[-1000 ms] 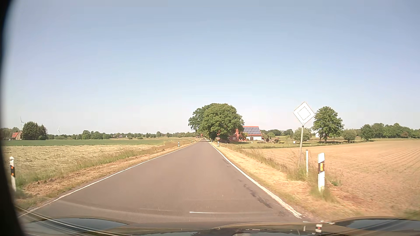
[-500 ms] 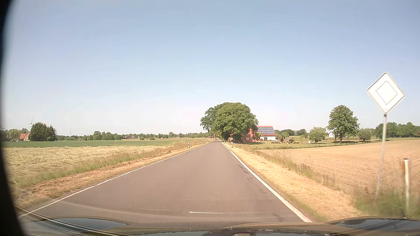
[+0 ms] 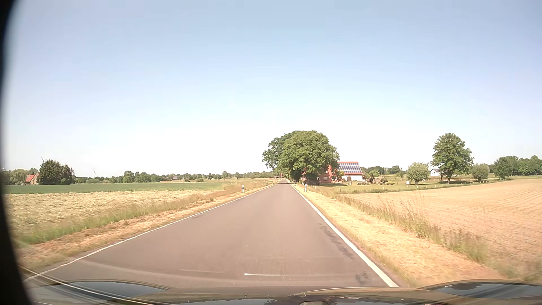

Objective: Follow the waypoints while adhering to traffic rules and regulations

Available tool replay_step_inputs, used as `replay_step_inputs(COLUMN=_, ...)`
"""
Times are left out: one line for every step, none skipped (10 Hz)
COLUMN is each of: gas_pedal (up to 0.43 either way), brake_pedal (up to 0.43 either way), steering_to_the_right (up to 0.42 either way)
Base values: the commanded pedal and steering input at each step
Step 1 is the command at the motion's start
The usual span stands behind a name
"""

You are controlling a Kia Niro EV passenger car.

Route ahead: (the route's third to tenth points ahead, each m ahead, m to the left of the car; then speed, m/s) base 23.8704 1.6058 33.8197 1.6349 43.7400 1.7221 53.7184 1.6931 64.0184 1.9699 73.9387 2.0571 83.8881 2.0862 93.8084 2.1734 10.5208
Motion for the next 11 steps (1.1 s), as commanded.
replay_step_inputs(gas_pedal=0.39, brake_pedal=0.0, steering_to_the_right=-0.013)
replay_step_inputs(gas_pedal=0.39, brake_pedal=0.0, steering_to_the_right=-0.012)
replay_step_inputs(gas_pedal=0.39, brake_pedal=0.0, steering_to_the_right=-0.012)
replay_step_inputs(gas_pedal=0.39, brake_pedal=0.0, steering_to_the_right=-0.011)
replay_step_inputs(gas_pedal=0.39, brake_pedal=0.0, steering_to_the_right=-0.012)
replay_step_inputs(gas_pedal=0.39, brake_pedal=0.0, steering_to_the_right=-0.011)
replay_step_inputs(gas_pedal=0.39, brake_pedal=0.0, steering_to_the_right=-0.01)
replay_step_inputs(gas_pedal=0.39, brake_pedal=0.0, steering_to_the_right=-0.009)
replay_step_inputs(gas_pedal=0.39, brake_pedal=0.0, steering_to_the_right=-0.009)
replay_step_inputs(gas_pedal=0.39, brake_pedal=0.0, steering_to_the_right=-0.009)
replay_step_inputs(gas_pedal=0.39, brake_pedal=0.0, steering_to_the_right=-0.009)
